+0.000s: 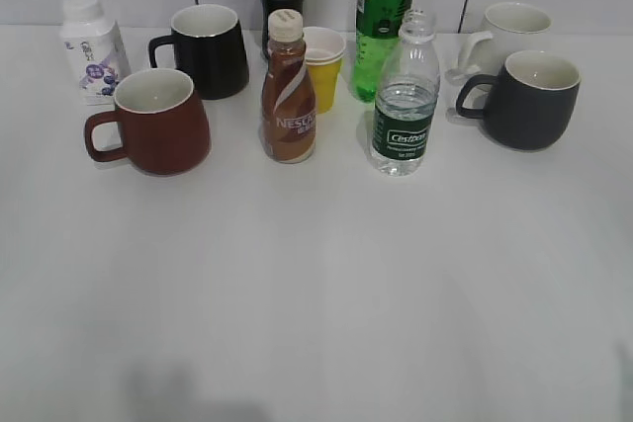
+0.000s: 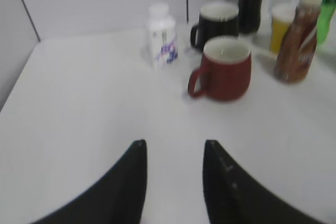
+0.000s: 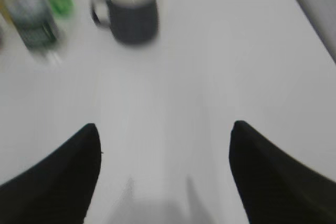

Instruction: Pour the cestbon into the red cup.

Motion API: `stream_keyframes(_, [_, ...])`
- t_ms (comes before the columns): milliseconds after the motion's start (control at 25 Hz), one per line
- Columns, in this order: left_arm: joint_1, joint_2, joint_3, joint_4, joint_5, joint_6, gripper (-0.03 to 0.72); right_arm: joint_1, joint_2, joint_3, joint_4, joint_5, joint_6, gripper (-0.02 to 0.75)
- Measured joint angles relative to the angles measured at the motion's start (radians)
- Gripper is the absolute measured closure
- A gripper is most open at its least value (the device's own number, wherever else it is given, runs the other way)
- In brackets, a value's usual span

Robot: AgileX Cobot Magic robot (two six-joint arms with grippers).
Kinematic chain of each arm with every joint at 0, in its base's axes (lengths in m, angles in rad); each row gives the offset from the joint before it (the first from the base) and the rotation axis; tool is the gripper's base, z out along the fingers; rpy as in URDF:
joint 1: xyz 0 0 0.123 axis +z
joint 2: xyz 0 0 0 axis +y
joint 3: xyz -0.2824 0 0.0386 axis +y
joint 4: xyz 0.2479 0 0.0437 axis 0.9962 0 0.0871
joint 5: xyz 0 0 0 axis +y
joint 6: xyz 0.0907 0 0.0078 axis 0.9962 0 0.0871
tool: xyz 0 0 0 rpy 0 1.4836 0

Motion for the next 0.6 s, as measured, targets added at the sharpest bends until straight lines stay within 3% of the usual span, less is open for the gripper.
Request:
stream_keyframes(240, [0.0, 0.094, 0.028, -0.027, -0.293, 0.0, 0.44, 0.0, 0.058, 0.026, 0.056, -0.328, -0.006, 0.163])
stream_keyframes(600, [0.0, 0.475, 0.119, -0.063, -0.856, 0.0, 0.443, 0.04, 0.425, 0.054, 0.062, -0.612, -0.031, 0.163])
